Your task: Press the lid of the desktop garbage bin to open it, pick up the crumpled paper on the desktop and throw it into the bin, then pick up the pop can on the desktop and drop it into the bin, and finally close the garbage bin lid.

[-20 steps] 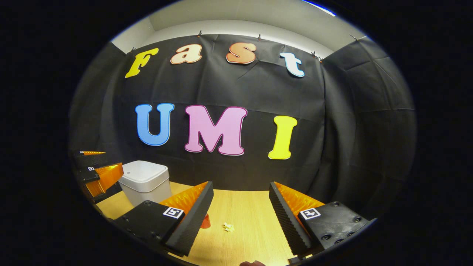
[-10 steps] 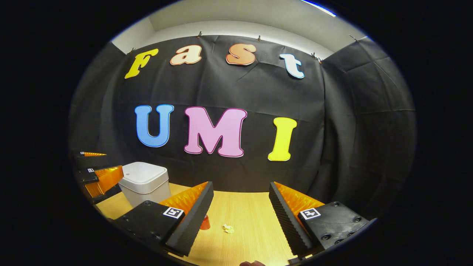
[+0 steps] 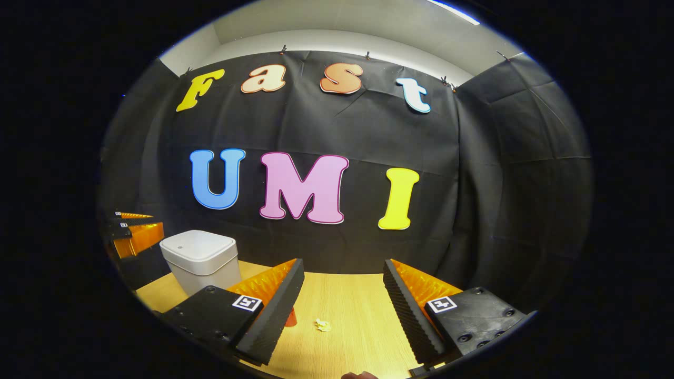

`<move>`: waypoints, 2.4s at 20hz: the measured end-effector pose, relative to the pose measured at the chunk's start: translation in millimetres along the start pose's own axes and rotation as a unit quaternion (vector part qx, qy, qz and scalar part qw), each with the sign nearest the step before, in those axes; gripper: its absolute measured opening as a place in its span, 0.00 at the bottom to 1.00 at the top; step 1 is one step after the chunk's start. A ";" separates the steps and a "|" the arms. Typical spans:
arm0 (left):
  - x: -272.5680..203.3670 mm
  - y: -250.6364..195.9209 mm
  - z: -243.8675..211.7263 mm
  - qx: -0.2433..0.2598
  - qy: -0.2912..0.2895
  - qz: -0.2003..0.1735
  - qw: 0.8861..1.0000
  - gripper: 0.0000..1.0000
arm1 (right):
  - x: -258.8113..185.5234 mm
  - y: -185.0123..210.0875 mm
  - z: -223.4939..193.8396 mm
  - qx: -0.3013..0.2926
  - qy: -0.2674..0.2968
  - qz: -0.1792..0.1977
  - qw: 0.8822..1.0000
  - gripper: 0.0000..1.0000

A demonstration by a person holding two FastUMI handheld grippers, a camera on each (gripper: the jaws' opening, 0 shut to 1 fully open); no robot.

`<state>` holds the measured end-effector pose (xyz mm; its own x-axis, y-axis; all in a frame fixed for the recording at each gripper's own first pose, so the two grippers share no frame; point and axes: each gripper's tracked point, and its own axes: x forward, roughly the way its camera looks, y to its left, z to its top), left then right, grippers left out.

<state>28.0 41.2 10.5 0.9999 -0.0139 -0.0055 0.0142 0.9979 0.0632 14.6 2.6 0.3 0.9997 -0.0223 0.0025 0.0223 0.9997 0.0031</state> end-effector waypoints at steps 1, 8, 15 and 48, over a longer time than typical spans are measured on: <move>5.6 8.6 2.8 -0.004 0.000 0.003 1.000 0.37 | -0.2 0.7 0.1 0.000 0.001 0.000 1.000 0.97; 51.5 69.9 4.9 -0.009 -0.007 0.035 0.999 0.08 | -0.7 -3.0 -0.5 0.000 0.001 -0.006 1.000 0.97; 118.5 93.2 -60.5 -0.072 0.086 0.013 0.994 0.08 | -2.0 -16.6 -10.0 -0.005 0.008 -0.023 1.000 0.97; 136.9 102.1 -120.7 0.001 0.220 0.013 0.975 0.11 | 7.6 -27.2 -35.3 -0.003 0.044 -0.044 0.998 0.98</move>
<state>165.8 148.9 -104.3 0.9014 0.0406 -0.4310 -0.0109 0.9974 0.0711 21.6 -24.6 -35.1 0.9904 -0.1090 -0.0850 0.1089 0.9940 -0.0056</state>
